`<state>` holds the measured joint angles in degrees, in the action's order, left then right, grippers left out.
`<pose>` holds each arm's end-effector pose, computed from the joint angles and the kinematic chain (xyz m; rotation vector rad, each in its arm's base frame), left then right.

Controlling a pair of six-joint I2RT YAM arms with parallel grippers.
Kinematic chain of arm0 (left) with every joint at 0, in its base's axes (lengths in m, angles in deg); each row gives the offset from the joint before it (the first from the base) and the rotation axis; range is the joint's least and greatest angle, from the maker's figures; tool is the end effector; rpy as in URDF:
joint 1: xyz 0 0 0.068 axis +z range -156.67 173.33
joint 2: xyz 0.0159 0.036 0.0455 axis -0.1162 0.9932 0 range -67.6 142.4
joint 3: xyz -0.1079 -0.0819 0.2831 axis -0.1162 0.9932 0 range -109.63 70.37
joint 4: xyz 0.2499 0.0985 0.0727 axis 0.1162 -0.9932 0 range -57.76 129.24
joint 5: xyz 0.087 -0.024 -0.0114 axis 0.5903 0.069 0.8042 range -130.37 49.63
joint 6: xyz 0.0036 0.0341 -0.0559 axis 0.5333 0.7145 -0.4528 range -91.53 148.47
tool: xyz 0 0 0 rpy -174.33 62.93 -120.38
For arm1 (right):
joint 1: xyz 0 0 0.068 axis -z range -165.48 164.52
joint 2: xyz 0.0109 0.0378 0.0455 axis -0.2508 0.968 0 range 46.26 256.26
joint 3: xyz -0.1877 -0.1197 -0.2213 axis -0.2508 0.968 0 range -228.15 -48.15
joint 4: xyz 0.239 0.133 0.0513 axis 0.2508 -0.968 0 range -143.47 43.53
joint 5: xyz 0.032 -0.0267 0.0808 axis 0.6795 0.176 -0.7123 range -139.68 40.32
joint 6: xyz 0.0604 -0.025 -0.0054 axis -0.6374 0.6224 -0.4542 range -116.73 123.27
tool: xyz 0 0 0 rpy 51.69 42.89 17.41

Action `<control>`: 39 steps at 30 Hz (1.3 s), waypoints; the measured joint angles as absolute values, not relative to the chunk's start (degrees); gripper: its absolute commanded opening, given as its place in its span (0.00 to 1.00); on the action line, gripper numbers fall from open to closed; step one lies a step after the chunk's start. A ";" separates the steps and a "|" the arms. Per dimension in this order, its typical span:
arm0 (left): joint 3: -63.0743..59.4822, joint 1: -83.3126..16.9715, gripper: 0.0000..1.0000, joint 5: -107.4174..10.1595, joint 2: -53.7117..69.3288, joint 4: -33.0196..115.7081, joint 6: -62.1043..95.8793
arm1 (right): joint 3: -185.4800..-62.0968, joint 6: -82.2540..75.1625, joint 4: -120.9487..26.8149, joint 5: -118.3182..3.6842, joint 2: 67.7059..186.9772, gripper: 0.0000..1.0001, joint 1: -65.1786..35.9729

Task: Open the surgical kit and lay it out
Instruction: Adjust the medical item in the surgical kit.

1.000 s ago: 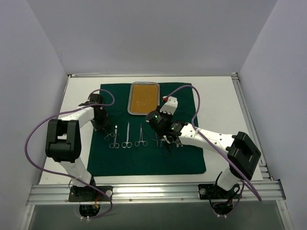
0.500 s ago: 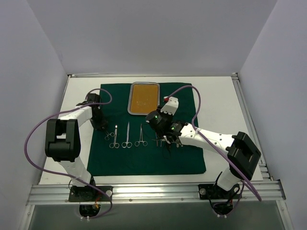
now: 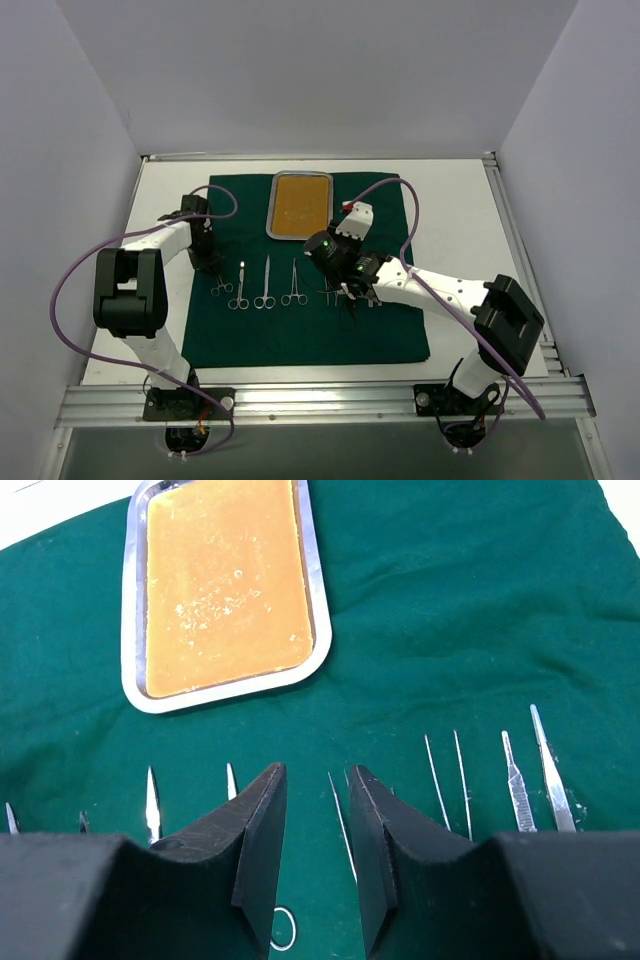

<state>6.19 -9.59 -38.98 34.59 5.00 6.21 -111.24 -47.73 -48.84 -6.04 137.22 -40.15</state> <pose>0.3667 -0.0174 0.1787 -0.4812 2.7922 -0.0630 0.2498 0.2909 0.2938 0.3792 1.9297 0.4140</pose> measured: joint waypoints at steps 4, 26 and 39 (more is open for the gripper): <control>6.21 -9.57 0.02 -39.96 34.49 3.71 9.16 | -111.24 -47.76 -48.89 -5.91 137.20 0.28 -40.09; 2.34 -9.13 0.02 -42.72 36.80 -7.52 21.24 | -109.36 -48.19 -48.95 -4.18 135.45 0.30 -38.91; 2.26 -9.35 0.02 -42.72 37.35 -7.52 21.22 | -108.53 -48.37 -48.93 -3.94 134.09 0.30 -38.01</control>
<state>2.26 -9.35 -42.72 37.35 -7.52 21.22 -108.53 -48.37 -48.93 -3.94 134.09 -38.01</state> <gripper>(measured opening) 0.172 0.303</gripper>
